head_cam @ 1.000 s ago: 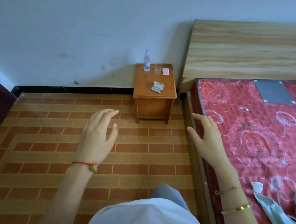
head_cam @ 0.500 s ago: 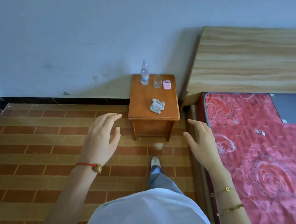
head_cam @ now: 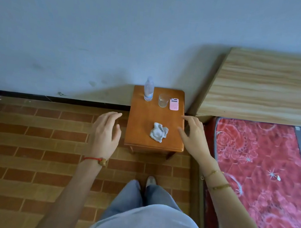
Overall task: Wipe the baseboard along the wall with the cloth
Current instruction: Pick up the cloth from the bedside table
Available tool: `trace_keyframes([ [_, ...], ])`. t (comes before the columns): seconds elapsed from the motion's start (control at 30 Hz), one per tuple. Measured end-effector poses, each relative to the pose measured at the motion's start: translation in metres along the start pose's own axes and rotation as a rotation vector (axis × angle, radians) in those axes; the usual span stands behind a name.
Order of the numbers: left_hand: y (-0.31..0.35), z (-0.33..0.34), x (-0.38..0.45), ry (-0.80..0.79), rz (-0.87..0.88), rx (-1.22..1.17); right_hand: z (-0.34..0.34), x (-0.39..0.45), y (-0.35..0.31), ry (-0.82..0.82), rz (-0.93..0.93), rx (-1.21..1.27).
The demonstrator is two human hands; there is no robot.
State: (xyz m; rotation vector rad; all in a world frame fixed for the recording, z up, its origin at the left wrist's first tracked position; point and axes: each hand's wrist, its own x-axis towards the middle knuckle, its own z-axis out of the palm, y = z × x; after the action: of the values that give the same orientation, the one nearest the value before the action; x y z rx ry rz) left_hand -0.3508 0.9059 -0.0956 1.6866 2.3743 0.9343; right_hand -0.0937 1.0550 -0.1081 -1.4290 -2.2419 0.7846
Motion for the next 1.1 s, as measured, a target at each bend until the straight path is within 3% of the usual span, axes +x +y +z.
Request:
trace_keyframes([
  [0.43,-0.131,0.177,0.031,-0.320,-0.137,0.094,0.181,0.105,0.101,-0.299,0.165,-0.109],
  [0.73,-0.208,0.304,-0.005,-0.424,-0.228,0.107,0.306,0.107,0.182,-0.281,0.095,-0.243],
  [0.9,-0.225,0.330,-0.023,-0.465,-0.241,0.115,0.326,0.101,0.193,-0.189,0.072,-0.304],
  [1.1,-0.214,0.316,-0.025,-0.495,-0.242,0.109,0.312,0.109,0.177,-0.192,0.127,-0.151],
])
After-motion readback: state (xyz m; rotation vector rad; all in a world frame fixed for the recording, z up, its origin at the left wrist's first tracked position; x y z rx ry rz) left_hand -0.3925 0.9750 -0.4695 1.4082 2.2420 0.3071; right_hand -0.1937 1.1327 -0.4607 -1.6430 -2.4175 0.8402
